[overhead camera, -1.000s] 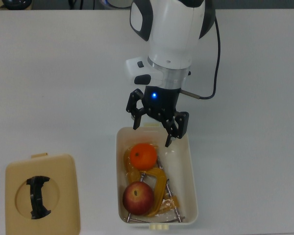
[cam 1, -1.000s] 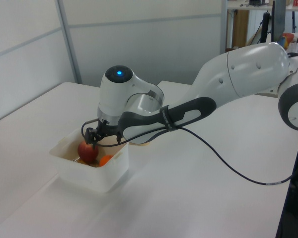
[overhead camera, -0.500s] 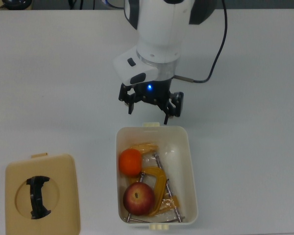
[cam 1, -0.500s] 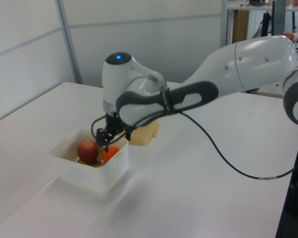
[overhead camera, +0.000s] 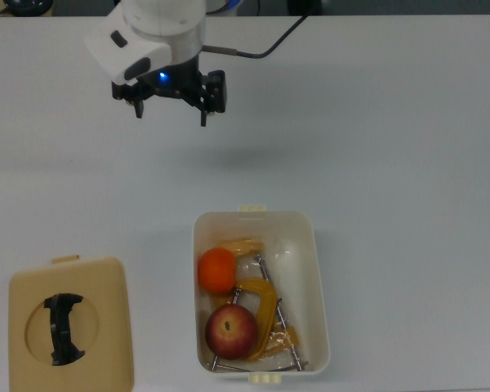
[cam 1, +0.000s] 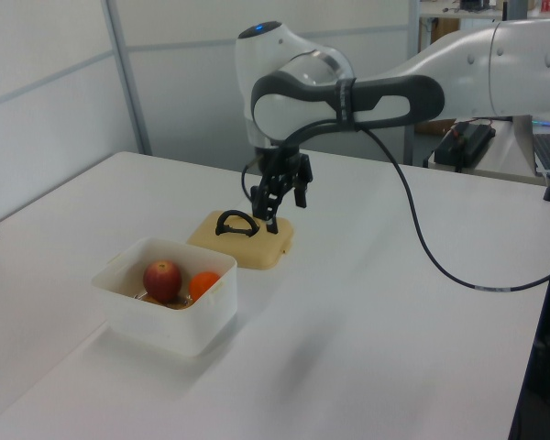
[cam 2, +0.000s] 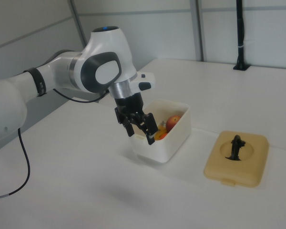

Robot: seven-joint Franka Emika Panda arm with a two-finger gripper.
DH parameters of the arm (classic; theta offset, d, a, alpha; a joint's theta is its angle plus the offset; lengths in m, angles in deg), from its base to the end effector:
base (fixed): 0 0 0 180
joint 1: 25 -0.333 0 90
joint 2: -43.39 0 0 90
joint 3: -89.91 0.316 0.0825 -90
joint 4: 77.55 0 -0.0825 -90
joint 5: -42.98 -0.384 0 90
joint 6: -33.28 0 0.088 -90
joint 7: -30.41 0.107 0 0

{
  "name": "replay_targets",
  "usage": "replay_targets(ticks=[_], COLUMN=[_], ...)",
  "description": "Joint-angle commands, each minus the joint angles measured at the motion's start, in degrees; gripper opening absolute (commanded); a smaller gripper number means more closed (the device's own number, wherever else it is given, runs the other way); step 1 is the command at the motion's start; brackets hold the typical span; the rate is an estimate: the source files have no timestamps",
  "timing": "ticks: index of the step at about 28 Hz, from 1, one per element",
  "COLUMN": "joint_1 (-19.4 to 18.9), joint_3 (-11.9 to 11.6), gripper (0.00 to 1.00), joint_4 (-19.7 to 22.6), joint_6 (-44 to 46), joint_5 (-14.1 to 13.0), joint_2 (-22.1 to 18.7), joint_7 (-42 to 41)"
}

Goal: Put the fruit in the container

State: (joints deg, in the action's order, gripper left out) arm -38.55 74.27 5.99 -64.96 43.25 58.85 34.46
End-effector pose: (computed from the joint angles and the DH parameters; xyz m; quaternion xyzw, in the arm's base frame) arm 0.6408 -0.0033 0.5345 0.9981 -0.0485 -0.0010 0.0383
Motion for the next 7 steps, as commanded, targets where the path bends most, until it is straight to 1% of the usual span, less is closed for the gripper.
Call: replay_targets(ticks=[1,2,7], joint_1=[0.09,1.05,2.64], joint_3=[-2.46,-3.08,-3.34], gripper=[1.00,1.00,1.00], joint_4=[1.09,1.09,1.18], joint_6=[2.27,2.36,3.06], joint_5=[-0.97,-0.97,-0.88], joint_2=[-2.44,-3.14,-4.47], joint_7=[-3.43,-4.13,-5.36])
